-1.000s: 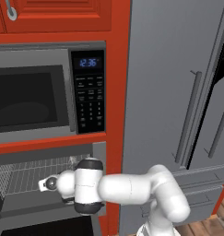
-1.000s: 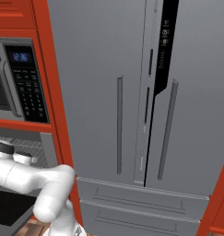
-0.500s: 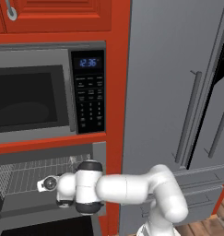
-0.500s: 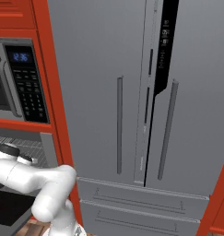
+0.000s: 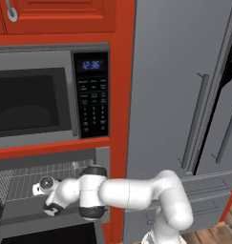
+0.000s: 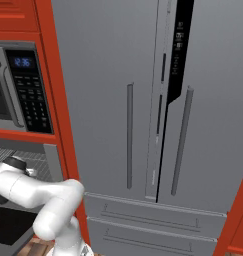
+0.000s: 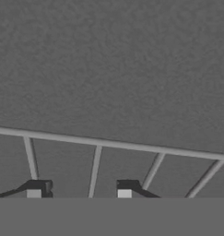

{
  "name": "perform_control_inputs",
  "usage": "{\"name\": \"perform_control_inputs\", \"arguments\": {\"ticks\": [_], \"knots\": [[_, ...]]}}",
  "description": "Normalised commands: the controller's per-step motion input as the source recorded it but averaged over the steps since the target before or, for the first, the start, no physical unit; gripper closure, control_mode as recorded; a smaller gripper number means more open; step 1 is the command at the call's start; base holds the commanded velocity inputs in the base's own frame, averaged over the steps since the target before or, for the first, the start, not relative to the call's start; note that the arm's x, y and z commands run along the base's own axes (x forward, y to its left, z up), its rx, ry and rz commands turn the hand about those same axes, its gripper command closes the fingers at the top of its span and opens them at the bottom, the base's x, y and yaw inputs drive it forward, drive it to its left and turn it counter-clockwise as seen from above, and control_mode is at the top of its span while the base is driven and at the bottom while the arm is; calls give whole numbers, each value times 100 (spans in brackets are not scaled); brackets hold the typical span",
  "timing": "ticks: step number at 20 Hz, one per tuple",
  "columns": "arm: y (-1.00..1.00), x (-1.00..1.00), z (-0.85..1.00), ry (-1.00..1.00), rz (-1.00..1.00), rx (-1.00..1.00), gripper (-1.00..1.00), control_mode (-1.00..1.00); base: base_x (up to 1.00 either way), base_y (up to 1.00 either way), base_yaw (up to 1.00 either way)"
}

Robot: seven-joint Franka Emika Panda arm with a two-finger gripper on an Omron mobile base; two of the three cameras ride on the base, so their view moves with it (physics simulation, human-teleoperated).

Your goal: Take the fish from the oven and place it on the plate on the counter.

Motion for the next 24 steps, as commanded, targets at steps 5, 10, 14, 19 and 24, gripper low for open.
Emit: {"name": "perform_control_inputs", "arguments": {"ticks": [5,10,14,19,24], "knots": [[0,-25,-73,19,0,0,-100,-100,0,0,0],[0,-37,-91,20,0,-3,-100,-100,0,0,0],[0,-45,-97,20,0,-7,-100,-100,0,0,0],[0,-60,-100,20,0,-9,-100,-100,0,0,0],[0,-66,-98,19,0,-7,-100,-100,0,0,0]]}}
